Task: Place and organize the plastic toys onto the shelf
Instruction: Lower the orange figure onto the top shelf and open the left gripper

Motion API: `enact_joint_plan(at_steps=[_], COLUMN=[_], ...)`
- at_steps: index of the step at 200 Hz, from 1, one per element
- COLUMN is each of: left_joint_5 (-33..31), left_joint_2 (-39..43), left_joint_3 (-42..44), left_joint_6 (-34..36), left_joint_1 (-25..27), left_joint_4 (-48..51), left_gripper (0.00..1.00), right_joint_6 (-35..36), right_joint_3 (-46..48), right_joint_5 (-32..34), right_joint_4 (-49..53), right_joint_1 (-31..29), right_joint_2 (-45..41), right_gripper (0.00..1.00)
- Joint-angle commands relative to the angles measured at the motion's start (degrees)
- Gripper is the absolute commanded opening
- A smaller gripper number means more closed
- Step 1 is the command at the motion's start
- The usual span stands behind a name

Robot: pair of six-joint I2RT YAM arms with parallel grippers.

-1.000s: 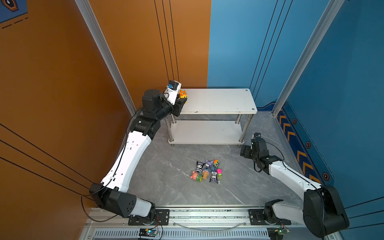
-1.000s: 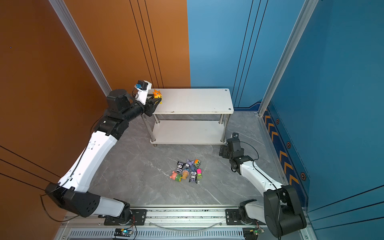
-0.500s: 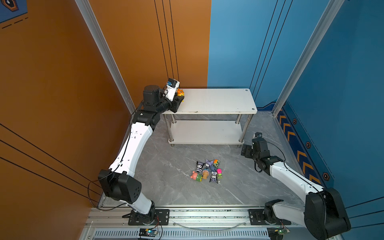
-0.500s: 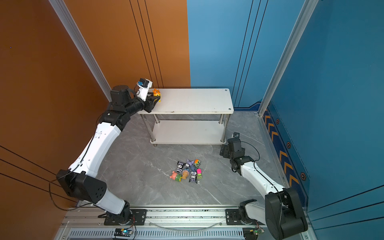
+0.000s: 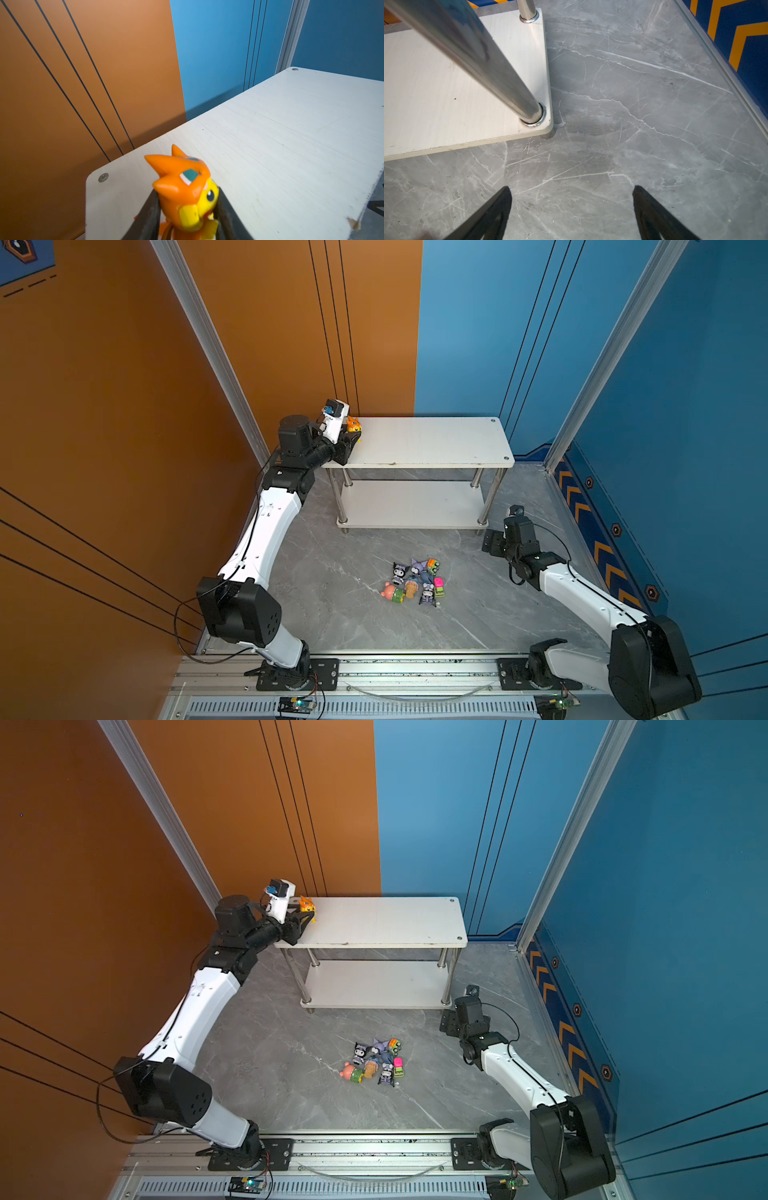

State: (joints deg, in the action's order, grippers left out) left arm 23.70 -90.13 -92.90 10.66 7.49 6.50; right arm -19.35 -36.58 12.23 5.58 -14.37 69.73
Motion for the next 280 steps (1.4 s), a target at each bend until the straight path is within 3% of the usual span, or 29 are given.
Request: enact_joint_plan(at_steps=[1, 189, 224, 237, 241, 280], left_joint_5=[2.12, 3.01, 3.48, 3.58, 3.48, 2.59], left_joint_2=[-0.05, 1.20, 1.75, 2.22, 2.47, 6.45], left_joint_3=[0.92, 4.23, 3.00, 2.89, 2.98, 6.38], left_joint_6=[-0.90, -1.43, -1.51, -1.59, -1.65, -2.84], left_joint_1=[-0.37, -0.23, -0.25, -0.19, -0.20, -0.71], left_joint_4=[-2.80, -4.00, -3.79, -3.71, -3.79, -7.69], left_gripper=[0.41, 0.53, 0.68, 0.87, 1.00, 0.98], right_joint_6=[0.16, 0.19, 0.19, 0.12, 0.11, 0.24], right_joint_3=[0.19, 0.24, 0.19, 0.17, 0.19, 0.19], right_joint_5=[1.30, 1.29, 1.23, 1.18, 1.26, 0.90], right_joint_4=[1.70, 1.97, 2.04, 2.05, 2.01, 1.97], right_joint_1=[-0.11, 0.26, 0.26, 0.22, 0.24, 0.25], right_joint_2=[-0.87, -1.05, -0.96, -0.97, -0.95, -0.94], right_gripper=[0.93, 0.93, 0.93, 0.93, 0.93, 0.93])
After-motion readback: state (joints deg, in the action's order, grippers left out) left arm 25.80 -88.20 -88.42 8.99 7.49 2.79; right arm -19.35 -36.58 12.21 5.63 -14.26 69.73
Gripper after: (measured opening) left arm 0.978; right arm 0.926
